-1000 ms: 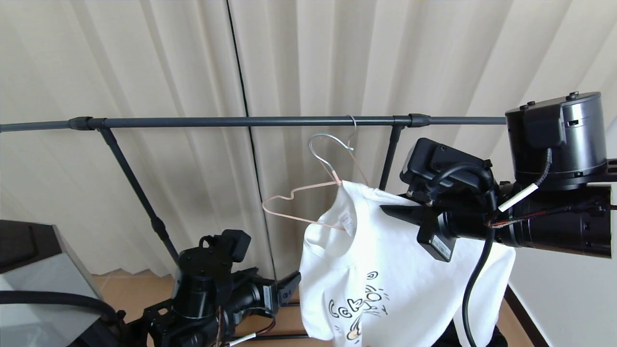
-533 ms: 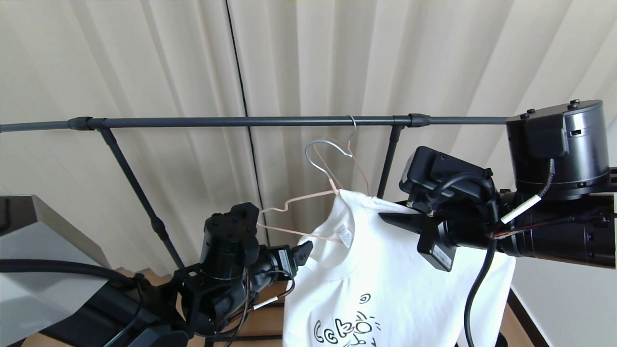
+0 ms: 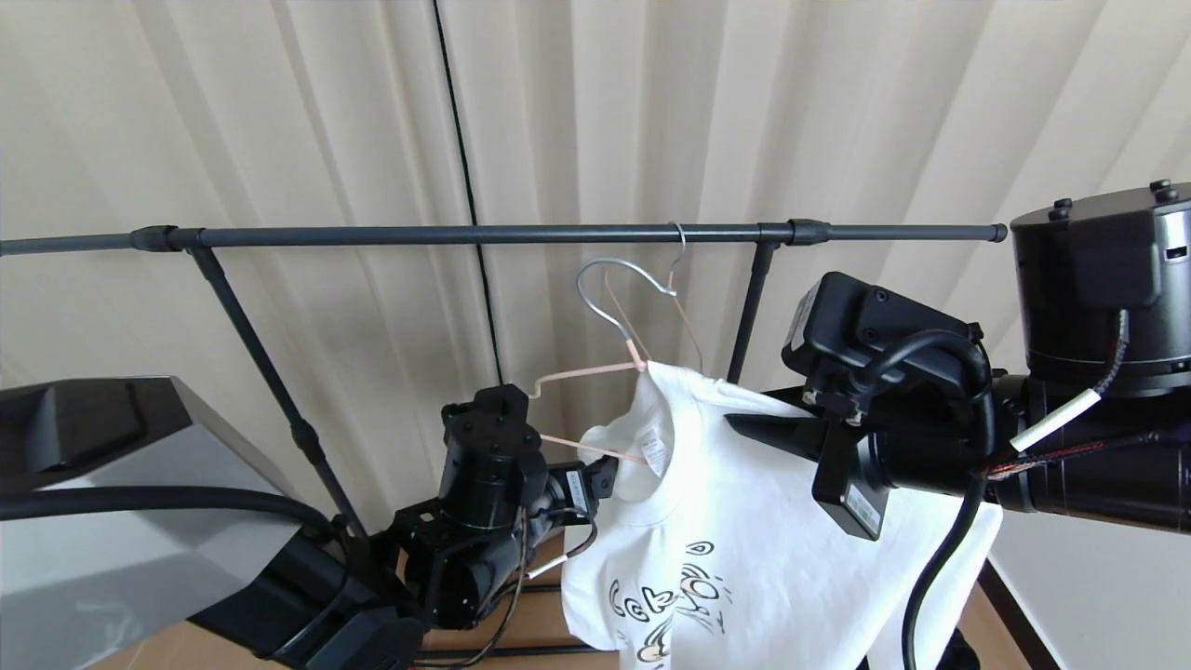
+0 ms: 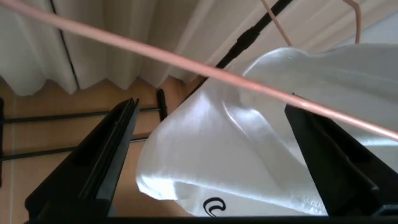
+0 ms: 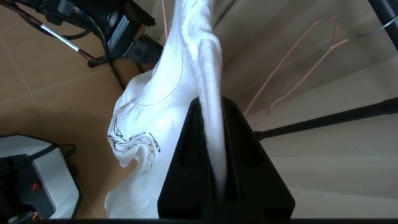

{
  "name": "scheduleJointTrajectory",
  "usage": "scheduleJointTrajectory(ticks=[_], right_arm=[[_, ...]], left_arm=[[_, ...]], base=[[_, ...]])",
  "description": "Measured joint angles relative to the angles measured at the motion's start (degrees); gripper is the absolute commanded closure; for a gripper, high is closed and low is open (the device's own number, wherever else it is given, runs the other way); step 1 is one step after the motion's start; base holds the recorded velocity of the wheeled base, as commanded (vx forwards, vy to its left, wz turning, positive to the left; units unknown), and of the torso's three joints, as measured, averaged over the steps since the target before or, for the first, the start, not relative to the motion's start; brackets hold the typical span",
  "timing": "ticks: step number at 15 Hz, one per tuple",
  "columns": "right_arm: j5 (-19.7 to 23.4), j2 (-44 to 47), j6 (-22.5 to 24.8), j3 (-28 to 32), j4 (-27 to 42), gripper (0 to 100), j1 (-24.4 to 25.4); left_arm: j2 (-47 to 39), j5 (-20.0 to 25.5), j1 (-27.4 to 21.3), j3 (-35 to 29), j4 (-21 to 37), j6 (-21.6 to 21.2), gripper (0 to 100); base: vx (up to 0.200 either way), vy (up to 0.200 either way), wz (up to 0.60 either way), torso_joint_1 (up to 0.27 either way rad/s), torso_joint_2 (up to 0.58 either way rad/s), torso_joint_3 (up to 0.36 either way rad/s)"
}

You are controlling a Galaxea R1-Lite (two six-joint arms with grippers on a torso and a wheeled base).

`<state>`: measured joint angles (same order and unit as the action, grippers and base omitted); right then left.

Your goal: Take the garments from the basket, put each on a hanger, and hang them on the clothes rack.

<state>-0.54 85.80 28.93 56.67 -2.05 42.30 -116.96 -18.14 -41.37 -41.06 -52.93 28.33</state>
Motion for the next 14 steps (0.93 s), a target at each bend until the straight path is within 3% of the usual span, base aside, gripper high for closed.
scheduleJointTrajectory(ticks=[5, 6, 9, 14], right_arm=[[-0.06, -0.62, 0.0, 0.35, -0.05, 100, 0.11], [-0.04, -0.82, -0.02, 0.35, -0.02, 100, -0.11], [0.07, -1.18, -0.06, -0.04, 0.0, 100, -0.9], [1.71, -3.41, -3.04, -4.61, -1.67, 100, -2.39]], left_arm=[[-2.89, -5.06, -0.77, 0.18, -0.39, -2.0, 0], [-3.06, -5.18, -0.82, 1.1, -0.68, -2.15, 100], [-1.97, -5.23, -0.85, 4.35, -4.02, -4.35, 100], [2.68, -5.21, 1.41, 11.07, -12.32, -12.37, 100]], base=[[0.0, 0.0, 0.0, 0.0, 0.0, 0.0], [0.0, 0.0, 0.0, 0.0, 0.0, 0.0], [0.0, 0.0, 0.0, 0.0, 0.0, 0.0], [0.0, 0.0, 0.0, 0.0, 0.0, 0.0]])
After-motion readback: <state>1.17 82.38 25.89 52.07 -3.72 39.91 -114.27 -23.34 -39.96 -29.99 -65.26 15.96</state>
